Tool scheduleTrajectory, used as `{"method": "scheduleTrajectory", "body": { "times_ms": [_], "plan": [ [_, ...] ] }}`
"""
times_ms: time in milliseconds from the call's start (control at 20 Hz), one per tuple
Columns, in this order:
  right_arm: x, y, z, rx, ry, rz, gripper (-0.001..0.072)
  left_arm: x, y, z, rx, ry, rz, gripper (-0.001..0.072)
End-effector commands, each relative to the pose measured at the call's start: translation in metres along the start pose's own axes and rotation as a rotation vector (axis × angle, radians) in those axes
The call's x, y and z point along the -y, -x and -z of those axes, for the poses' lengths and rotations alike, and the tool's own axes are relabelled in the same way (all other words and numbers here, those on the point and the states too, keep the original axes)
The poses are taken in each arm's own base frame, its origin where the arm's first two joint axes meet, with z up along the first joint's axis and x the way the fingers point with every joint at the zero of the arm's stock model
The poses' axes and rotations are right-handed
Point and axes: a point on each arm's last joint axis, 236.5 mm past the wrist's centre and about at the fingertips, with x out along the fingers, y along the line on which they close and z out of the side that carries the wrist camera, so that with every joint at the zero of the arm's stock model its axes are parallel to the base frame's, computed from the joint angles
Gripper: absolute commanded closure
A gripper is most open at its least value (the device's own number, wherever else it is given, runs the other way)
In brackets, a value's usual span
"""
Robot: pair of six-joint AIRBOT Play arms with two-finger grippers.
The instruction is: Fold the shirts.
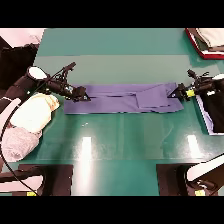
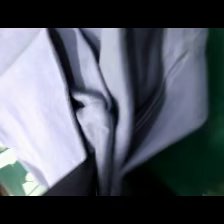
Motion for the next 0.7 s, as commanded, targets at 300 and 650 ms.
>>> {"method": "scheduleTrajectory", "body": {
  "times_ms": [300, 650],
  "plan": [
    [-0.077, 0.040, -0.010, 0.130, 0.205, -0.080, 0.0700, 0.042, -0.044, -0.031, 0.129, -0.080, -0.018, 0.0684],
    [-0.201, 0.069, 0.004, 0.172, 0.408, -0.156, 0.0701, 0.076, -0.130, -0.047, 0.042, -0.165, 0.029, 0.0684]
  ]
}}
